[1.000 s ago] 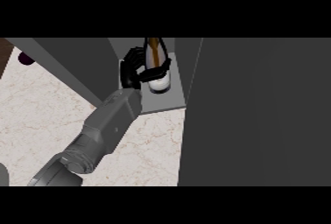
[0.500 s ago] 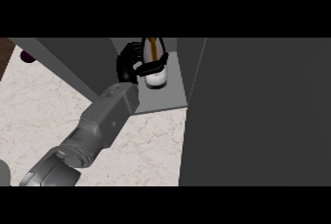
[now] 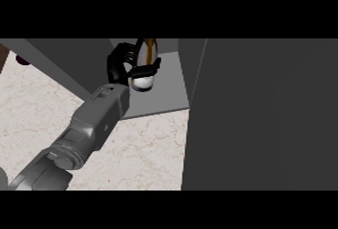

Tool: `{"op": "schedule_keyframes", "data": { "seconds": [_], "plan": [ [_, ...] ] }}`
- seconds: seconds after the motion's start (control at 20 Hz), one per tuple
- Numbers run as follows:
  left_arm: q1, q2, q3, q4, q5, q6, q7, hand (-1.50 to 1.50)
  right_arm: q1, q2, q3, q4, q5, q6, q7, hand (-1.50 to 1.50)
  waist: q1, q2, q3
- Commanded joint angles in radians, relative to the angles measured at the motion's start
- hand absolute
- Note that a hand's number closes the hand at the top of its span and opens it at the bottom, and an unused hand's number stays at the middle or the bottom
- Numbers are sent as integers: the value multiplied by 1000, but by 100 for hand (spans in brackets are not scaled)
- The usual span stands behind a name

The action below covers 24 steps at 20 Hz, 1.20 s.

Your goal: Pick up the wine, place it into the cabinet and close the cabinet

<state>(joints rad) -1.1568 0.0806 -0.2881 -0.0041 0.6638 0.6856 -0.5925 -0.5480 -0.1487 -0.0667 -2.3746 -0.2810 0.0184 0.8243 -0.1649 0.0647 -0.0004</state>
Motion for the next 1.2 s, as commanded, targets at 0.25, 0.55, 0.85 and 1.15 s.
{"op": "schedule_keyframes", "data": {
  "seconds": [0.25, 0.55, 0.85, 1.15],
  "plan": [
    [51, 3, -36, 4, -41, 102, 34, 150, -6, 7, 15, -20, -10, 1, 7, -150, -6, 9, -4],
    [45, 37, -58, 3, -66, 24, 71, -150, -18, 2, 9, -22, -22, 0, 20, -150, -11, 8, -4],
    [51, 63, -56, 3, -65, -5, 96, -150, -19, 1, 6, -5, -22, 1, 19, -150, -6, 11, -4],
    [53, 66, -61, 3, -72, -21, 66, -150, -25, 4, 23, -12, -17, 10, 10, -150, 9, 7, -4]
  ]
}}
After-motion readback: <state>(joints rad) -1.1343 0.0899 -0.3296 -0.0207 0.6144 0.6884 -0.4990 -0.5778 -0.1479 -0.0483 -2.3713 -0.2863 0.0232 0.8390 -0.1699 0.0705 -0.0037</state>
